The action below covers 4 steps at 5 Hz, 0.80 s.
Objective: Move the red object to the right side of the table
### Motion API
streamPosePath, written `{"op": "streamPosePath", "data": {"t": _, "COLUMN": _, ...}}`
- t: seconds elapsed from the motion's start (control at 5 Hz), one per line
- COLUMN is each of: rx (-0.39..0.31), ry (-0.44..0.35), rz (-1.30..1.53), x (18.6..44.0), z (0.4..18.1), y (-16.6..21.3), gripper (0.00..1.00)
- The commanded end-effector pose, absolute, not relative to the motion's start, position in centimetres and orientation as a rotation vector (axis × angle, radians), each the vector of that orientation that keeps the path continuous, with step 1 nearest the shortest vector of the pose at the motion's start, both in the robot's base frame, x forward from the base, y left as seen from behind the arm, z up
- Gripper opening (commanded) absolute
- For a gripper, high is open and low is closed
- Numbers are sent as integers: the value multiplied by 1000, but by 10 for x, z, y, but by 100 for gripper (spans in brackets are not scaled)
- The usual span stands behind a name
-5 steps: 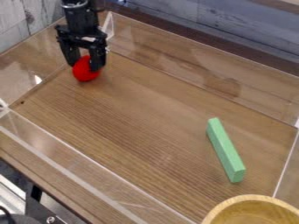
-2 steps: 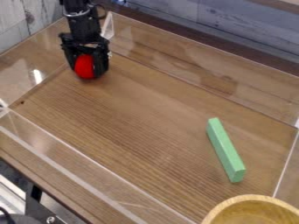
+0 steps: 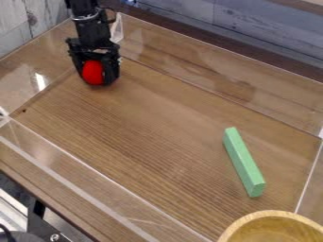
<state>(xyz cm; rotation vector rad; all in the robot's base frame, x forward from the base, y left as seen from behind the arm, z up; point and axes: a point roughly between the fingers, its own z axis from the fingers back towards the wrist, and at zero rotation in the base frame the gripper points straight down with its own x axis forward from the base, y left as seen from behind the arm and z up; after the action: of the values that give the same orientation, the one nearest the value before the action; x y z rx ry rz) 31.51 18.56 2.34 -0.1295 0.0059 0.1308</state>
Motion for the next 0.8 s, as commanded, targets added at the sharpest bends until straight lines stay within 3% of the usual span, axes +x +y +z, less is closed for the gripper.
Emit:
{"op": "streamPosePath", "data": {"t": 0.0, "rx": -119, "ry": -39, "rz": 142, "x": 321, "z": 37, "y": 194, "gripper": 100}}
{"op": "streamPosePath", "data": {"t": 0.6, "rx": -153, "ry": -19, "rz": 150, "x": 321, "z": 29, "y": 193, "gripper": 100}}
